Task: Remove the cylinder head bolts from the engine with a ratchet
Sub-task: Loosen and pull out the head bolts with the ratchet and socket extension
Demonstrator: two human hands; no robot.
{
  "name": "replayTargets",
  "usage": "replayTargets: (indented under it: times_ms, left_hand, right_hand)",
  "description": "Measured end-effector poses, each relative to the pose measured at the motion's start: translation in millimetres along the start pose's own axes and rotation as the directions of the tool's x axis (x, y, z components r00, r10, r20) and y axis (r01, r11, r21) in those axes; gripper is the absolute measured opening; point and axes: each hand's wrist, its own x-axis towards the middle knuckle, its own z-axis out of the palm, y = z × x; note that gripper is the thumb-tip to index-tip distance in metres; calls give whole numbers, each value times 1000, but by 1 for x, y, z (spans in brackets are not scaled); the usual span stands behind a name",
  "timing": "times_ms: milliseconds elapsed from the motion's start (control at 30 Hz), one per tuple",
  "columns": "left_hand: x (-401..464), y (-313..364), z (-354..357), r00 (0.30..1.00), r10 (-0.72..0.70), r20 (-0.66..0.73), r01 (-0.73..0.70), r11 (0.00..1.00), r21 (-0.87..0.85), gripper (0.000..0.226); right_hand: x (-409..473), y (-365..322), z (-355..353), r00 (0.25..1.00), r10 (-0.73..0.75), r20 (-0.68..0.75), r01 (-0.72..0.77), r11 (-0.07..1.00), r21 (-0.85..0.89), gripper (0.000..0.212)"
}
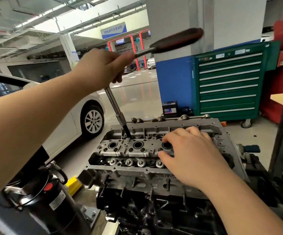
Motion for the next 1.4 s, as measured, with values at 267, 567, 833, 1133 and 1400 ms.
replayTargets:
  times_ms: [267,567,833,1133,1400]
  left_hand:
    - [38,25,21,995,-100,-14,90,815,572,72]
    - [6,-2,1,997,-23,80,24,1000,-5,83]
    - [45,29,20,986,-157,52,91,777,623,92]
    - [6,-4,0,998,17,62,-11,995,-104,66]
    - [41,30,28,991,-128,-37,126,809,574,99]
  right_hand:
    - [-1,0,-2,1000,4,4,-4,1000,12,53]
    - [0,0,-2,1000,-3,9,3,1000,2,52]
    - [-1,-1,-3,1000,9,16,-9,1000,-4,54]
    - [0,0,0,1000,-1,-5,1,1000,-10,51]
    - [0,1,0,1000,7,6,-7,1000,-10,53]
